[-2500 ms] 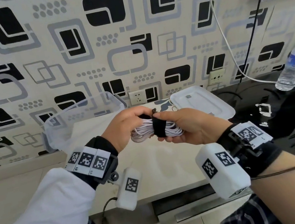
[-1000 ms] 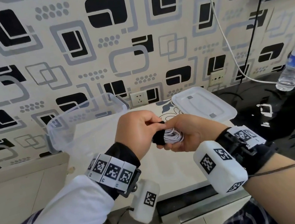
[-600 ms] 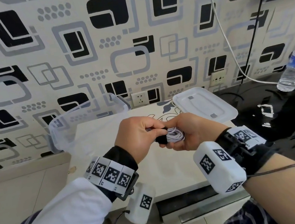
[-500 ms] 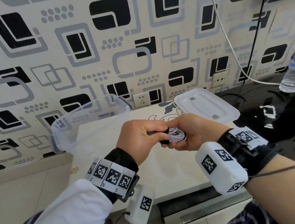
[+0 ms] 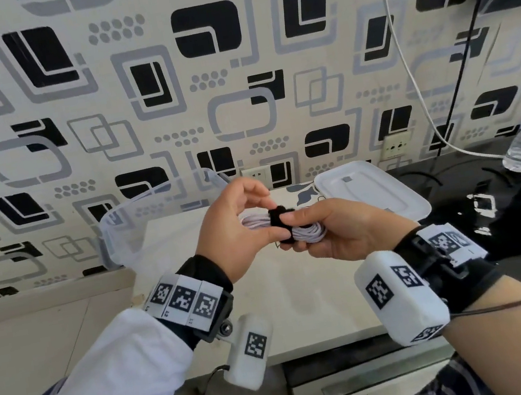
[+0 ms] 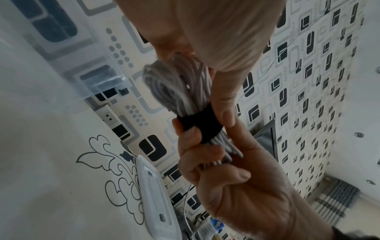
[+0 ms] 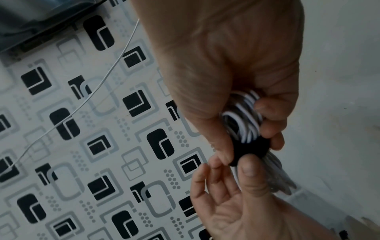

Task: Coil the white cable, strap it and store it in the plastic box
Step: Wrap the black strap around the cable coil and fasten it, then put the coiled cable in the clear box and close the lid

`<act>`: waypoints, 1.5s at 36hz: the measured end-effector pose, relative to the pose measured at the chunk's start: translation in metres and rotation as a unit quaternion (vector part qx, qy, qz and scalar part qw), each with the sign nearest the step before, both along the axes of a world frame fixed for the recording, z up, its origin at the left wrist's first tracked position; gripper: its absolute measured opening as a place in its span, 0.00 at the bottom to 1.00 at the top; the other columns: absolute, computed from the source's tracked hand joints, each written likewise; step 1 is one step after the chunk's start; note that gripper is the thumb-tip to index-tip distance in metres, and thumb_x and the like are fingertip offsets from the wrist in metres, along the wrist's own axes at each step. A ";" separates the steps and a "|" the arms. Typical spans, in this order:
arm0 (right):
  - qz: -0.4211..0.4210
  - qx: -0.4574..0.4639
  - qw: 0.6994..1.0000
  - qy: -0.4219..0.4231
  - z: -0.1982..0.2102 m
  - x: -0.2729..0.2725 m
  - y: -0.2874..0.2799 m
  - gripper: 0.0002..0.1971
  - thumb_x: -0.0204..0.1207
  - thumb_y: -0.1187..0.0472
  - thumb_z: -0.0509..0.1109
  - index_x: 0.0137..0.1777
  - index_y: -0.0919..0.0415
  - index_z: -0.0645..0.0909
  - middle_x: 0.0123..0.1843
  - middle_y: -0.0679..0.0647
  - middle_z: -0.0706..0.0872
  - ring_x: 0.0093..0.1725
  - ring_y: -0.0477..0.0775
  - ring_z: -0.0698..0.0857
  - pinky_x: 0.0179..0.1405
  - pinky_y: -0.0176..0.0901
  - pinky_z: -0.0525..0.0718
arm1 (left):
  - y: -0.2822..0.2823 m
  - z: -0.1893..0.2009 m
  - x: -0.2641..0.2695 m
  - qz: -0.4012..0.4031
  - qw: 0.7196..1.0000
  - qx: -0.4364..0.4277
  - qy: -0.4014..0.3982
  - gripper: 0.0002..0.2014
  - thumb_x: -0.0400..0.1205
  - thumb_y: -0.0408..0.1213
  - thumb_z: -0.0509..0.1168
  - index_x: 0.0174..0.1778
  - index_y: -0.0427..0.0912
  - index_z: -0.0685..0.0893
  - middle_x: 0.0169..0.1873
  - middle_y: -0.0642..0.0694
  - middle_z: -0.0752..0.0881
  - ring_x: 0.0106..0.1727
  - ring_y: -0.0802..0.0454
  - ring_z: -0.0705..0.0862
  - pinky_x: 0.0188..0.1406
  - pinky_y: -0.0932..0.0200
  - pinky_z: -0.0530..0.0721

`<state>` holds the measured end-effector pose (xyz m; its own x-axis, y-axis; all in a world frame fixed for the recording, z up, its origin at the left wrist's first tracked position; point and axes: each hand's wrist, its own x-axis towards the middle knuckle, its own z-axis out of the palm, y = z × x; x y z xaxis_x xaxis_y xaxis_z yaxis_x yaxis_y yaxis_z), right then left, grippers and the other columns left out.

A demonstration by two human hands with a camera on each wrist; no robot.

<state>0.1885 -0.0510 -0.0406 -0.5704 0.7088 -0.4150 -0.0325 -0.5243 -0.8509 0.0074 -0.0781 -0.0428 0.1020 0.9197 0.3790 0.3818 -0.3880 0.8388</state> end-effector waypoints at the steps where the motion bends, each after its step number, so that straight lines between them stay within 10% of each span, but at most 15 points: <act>1: -0.008 0.010 1.000 -0.008 -0.001 -0.001 0.000 0.20 0.73 0.59 0.71 0.62 0.69 0.79 0.40 0.63 0.84 0.31 0.48 0.76 0.21 0.29 0.74 | 0.001 0.000 -0.001 -0.007 1.000 -0.005 -0.004 0.26 0.62 0.31 0.83 0.50 0.49 0.80 0.45 0.52 0.89 0.53 0.57 0.86 0.57 0.57 0.82; 6: -0.041 0.055 0.998 -0.014 -0.004 -0.002 0.002 0.18 0.75 0.64 0.69 0.61 0.75 0.80 0.41 0.65 0.84 0.30 0.49 0.77 0.21 0.31 0.75 | 0.006 -0.004 -0.006 -0.021 0.997 -0.076 -0.008 0.24 0.65 0.36 0.83 0.54 0.48 0.83 0.53 0.54 0.87 0.59 0.64 0.83 0.57 0.67 0.78; 11: -0.050 0.138 0.988 -0.043 -0.005 -0.004 0.003 0.10 0.73 0.66 0.73 0.51 0.71 0.83 0.43 0.64 0.84 0.33 0.50 0.79 0.23 0.33 0.75 | 0.006 -0.005 -0.006 0.007 0.976 -0.201 -0.076 0.17 0.72 0.54 0.76 0.52 0.51 0.86 0.51 0.47 0.88 0.55 0.45 0.88 0.55 0.44 0.89; 14: -0.054 0.158 0.985 -0.039 -0.006 -0.005 0.004 0.11 0.72 0.71 0.74 0.53 0.72 0.84 0.41 0.63 0.82 0.33 0.52 0.78 0.25 0.35 0.77 | 0.006 -0.002 -0.009 -0.005 0.971 -0.222 -0.092 0.12 0.77 0.43 0.74 0.52 0.41 0.88 0.51 0.33 0.89 0.54 0.34 0.88 0.49 0.40 0.91; 34: -0.109 0.236 0.966 -0.005 0.001 -0.058 0.031 0.13 0.69 0.71 0.76 0.55 0.72 0.86 0.45 0.68 0.89 0.41 0.59 0.89 0.36 0.41 0.86 | 0.017 0.004 -0.065 0.072 0.974 -0.152 -0.151 0.11 0.70 0.33 0.79 0.47 0.44 0.91 0.42 0.45 0.92 0.43 0.50 0.89 0.40 0.58 0.88; 39: -0.134 0.257 0.957 -0.022 0.001 -0.086 0.042 0.14 0.69 0.73 0.76 0.55 0.72 0.85 0.44 0.64 0.89 0.39 0.56 0.90 0.37 0.40 0.86 | 0.016 0.002 -0.107 0.200 0.966 -0.106 -0.128 0.14 0.74 0.53 0.74 0.51 0.51 0.89 0.51 0.49 0.91 0.56 0.52 0.87 0.63 0.51 0.81; 42: -0.154 0.269 0.950 -0.045 -0.001 -0.104 0.051 0.16 0.67 0.73 0.78 0.55 0.71 0.85 0.45 0.64 0.89 0.41 0.57 0.89 0.37 0.39 0.86 | 0.016 -0.003 -0.140 0.352 0.932 -0.076 -0.037 0.14 0.77 0.45 0.73 0.56 0.44 0.85 0.53 0.50 0.86 0.57 0.51 0.83 0.60 0.54 0.78; 45: -0.167 0.288 0.941 -0.061 -0.004 -0.121 0.057 0.14 0.66 0.75 0.78 0.52 0.71 0.85 0.41 0.61 0.87 0.39 0.56 0.87 0.40 0.43 0.88 | 0.016 -0.012 -0.160 0.412 0.900 -0.136 0.039 0.10 0.75 0.46 0.72 0.37 0.45 0.82 0.37 0.43 0.83 0.48 0.41 0.84 0.46 0.52 0.77; 50: -0.183 0.330 0.922 -0.086 -0.007 -0.142 0.062 0.13 0.65 0.76 0.78 0.39 0.56 0.86 0.40 0.57 0.86 0.42 0.57 0.86 0.52 0.57 0.89 | 0.017 -0.026 -0.165 0.401 0.874 -0.273 -0.015 0.30 0.78 0.42 0.73 0.73 0.34 0.73 0.69 0.33 0.79 0.68 0.35 0.80 0.63 0.49 0.77; 54: -0.198 0.355 0.905 -0.122 -0.010 -0.152 0.067 0.14 0.63 0.72 0.80 0.38 0.51 0.87 0.41 0.52 0.86 0.44 0.54 0.86 0.55 0.57 0.87 | 0.026 -0.032 -0.169 0.384 0.877 -0.285 -0.039 0.23 0.76 0.36 0.69 0.67 0.39 0.74 0.58 0.38 0.83 0.51 0.38 0.84 0.55 0.43 0.86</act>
